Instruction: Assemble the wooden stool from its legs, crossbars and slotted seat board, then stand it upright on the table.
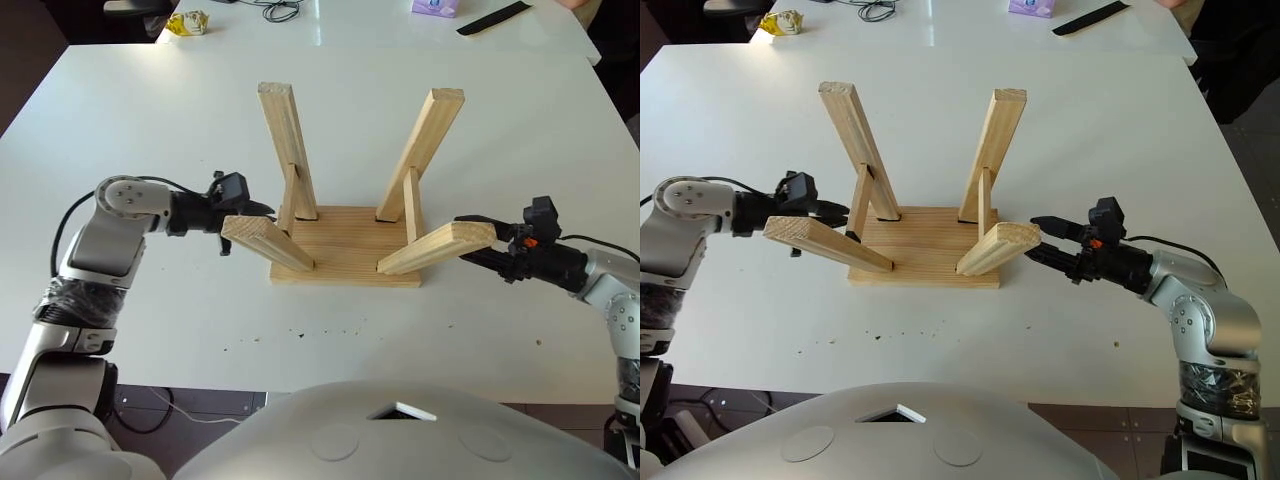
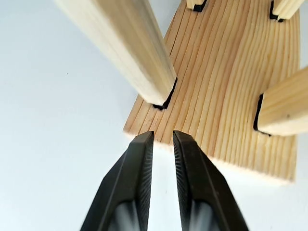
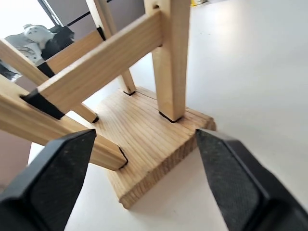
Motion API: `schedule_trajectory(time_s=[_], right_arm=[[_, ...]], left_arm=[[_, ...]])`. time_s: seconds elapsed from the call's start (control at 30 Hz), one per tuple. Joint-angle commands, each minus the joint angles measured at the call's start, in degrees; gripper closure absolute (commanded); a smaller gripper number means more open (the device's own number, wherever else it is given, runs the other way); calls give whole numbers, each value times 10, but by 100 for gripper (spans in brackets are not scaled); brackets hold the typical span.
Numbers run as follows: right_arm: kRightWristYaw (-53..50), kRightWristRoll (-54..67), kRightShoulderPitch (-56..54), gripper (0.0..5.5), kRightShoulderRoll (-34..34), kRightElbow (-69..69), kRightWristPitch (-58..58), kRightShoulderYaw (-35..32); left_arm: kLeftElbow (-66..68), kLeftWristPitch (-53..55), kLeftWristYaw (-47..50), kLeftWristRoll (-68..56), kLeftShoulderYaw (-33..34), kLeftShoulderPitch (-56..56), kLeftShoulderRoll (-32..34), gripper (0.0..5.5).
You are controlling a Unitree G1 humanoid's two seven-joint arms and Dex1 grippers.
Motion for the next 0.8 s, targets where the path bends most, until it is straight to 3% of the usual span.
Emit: schedule_trajectory(time_s=[0.03, 0.13, 0.37, 0.43, 0.7, 0.8], right_arm=[[-3, -12, 56, 100, -25, -1, -30, -45], [3, -25, 93, 64, -38, -13, -49, -45], [-22, -115, 117, 64, -13, -60, -131, 82], [-47, -145, 113, 62, 3, -59, -158, 115], [-116, -204, 111, 182, 47, -22, -236, 154], [-118, -210, 130, 227, 45, -29, -246, 168]], left_arm=[[117, -114, 12, 35, 34, 14, 35, 406], [114, -141, -31, 9, 47, 64, 48, 402], [-7, -148, -1, -27, 51, 192, -4, 402], [-4, -148, 10, -22, 48, 201, -14, 425], [-9, -151, 52, -7, 39, 224, -41, 550], [-21, -157, 62, -2, 35, 243, -47, 550]])
